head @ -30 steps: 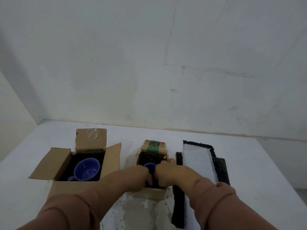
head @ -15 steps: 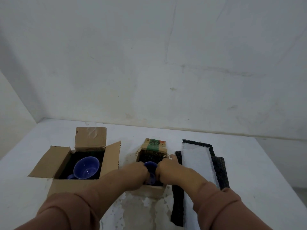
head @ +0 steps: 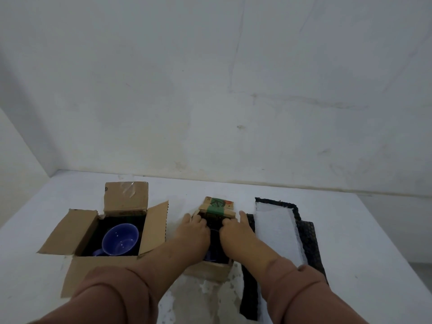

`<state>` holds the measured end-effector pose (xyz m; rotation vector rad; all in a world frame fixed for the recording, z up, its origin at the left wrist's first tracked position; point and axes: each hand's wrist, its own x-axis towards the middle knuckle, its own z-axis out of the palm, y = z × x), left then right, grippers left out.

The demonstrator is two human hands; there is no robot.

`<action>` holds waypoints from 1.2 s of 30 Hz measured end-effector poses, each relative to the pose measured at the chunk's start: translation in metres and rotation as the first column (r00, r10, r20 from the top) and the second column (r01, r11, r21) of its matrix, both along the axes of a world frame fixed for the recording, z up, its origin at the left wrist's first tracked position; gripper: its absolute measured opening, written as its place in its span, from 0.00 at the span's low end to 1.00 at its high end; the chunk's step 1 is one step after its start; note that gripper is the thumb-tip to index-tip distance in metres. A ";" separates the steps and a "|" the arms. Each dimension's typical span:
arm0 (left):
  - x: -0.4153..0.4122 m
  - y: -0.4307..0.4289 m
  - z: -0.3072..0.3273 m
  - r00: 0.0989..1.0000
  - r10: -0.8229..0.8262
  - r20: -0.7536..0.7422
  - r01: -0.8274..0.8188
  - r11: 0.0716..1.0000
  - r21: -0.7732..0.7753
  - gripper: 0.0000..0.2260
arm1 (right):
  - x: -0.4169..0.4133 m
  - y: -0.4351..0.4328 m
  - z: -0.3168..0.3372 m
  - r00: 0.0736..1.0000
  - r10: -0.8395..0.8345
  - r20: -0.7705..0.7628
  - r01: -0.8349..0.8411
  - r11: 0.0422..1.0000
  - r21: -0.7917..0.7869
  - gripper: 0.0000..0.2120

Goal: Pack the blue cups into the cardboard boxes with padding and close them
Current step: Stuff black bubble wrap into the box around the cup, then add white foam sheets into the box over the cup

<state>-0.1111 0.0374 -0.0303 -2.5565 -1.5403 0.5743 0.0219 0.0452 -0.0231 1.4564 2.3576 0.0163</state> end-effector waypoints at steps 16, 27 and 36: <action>0.045 -0.007 0.007 0.883 0.159 0.443 -0.129 0.987 -0.097 0.17 | 0.097 -0.015 0.009 0.485 -0.562 -0.670 0.575 0.782 -0.241 0.13; 0.136 -0.042 -0.039 0.430 0.742 0.515 -0.113 0.610 -0.785 0.14 | 0.147 -0.074 -0.076 0.642 -0.637 -0.427 0.572 0.768 -0.288 0.14; 0.149 -0.037 -0.043 0.251 0.791 0.558 -0.211 0.608 -0.766 0.14 | 0.150 -0.075 -0.091 0.617 -0.620 -0.485 0.576 0.775 -0.259 0.17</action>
